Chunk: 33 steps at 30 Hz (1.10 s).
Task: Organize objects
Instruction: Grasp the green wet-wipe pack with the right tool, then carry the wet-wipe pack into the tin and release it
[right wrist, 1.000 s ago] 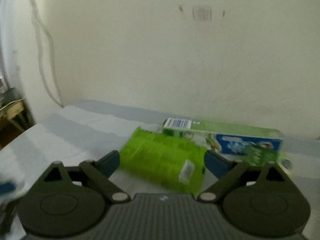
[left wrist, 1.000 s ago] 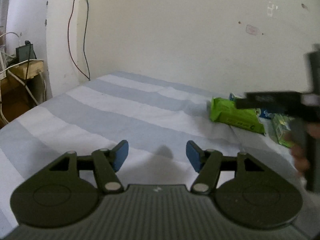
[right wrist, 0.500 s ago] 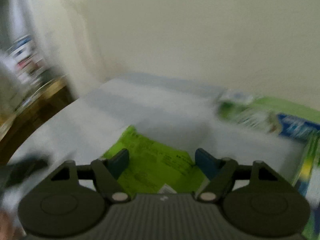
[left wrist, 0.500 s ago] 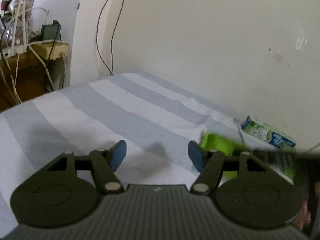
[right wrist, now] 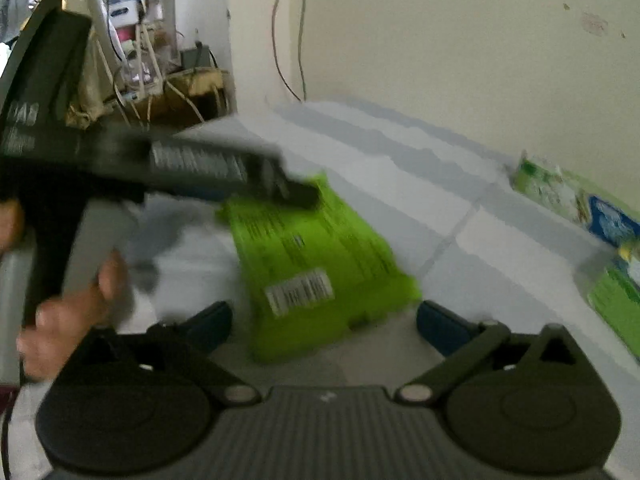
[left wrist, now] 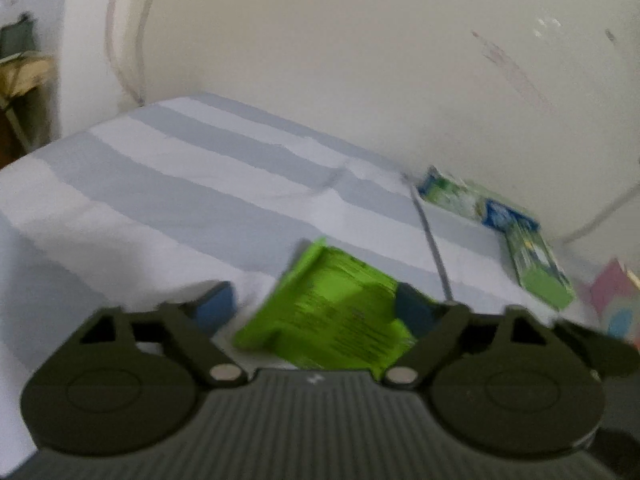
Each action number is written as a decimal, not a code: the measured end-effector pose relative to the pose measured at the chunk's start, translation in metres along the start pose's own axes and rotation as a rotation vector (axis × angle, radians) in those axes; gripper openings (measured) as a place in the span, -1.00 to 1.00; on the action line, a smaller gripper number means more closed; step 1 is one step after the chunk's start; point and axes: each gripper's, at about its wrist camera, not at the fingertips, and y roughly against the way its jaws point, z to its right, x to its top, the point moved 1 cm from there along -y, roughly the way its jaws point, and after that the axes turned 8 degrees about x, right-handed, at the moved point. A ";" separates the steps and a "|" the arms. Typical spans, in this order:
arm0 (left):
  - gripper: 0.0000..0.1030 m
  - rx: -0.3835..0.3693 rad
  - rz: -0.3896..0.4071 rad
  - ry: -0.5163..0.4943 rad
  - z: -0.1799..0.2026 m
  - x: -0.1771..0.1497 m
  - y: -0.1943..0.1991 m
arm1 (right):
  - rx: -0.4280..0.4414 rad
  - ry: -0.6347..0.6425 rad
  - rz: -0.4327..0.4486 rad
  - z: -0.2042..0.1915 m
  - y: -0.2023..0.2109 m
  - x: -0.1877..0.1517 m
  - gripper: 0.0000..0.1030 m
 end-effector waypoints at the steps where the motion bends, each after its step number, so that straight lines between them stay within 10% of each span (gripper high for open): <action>1: 0.38 -0.015 0.000 -0.012 0.002 -0.001 0.000 | -0.006 -0.015 0.005 -0.002 -0.003 0.003 0.73; 5: 0.16 -0.101 -0.020 0.046 -0.009 -0.003 0.006 | -0.017 -0.034 0.035 -0.011 0.001 0.006 -0.04; 19: 0.01 -0.440 0.124 -0.148 0.147 -0.018 0.129 | -0.318 -0.093 0.301 -0.017 0.181 -0.070 -0.08; 33: 0.05 -0.686 -0.015 -0.467 0.378 -0.074 0.107 | -0.728 -0.352 0.318 0.074 0.313 -0.181 -0.07</action>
